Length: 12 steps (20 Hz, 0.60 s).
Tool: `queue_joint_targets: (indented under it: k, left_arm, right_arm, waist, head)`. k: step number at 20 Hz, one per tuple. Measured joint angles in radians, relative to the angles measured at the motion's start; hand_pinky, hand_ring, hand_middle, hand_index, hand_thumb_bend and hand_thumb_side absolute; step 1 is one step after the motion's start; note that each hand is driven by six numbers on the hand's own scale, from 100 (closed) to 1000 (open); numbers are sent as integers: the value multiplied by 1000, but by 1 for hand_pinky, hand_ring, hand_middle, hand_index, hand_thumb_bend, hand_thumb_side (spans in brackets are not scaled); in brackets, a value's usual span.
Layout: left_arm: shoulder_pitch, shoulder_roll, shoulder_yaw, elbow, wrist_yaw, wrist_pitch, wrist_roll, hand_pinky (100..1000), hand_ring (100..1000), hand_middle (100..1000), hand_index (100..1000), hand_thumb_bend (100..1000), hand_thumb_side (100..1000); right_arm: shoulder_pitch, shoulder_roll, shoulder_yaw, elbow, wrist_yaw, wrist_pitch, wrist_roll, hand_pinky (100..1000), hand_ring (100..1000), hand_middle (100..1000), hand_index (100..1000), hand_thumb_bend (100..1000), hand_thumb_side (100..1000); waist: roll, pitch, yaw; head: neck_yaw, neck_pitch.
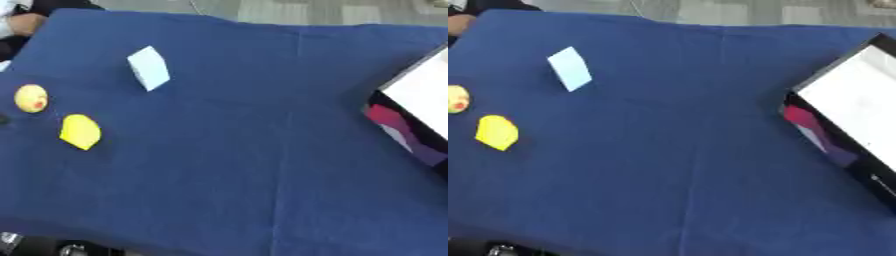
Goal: Pick up the objects with one hand, pass them to the other hand, and then place them into the box on the other side of the table.
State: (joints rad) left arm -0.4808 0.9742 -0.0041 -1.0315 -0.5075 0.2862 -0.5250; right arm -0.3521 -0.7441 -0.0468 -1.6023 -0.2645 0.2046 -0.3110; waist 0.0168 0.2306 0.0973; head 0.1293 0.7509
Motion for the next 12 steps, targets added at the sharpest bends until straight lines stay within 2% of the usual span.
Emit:
queue_joint_targets:
  k: [7,12]
  left_arm:
    - [-18,-7,-9,4,-33,-1,-9,858,847,799,797,775,241]
    - [-32,-28,-19,25,-83,15,-4,856,847,798,784,729,238]
  right_arm:
    - [0,0,0,0,1,1,1,899,814,860,924,100,469]
    - [0,1,0,0,3,1,1,899,814,860,924,100,474]
  waist:
    - [0,1,1]
    - [0,1,1]
  head:
    - [1,-12]
    - [6,-16]
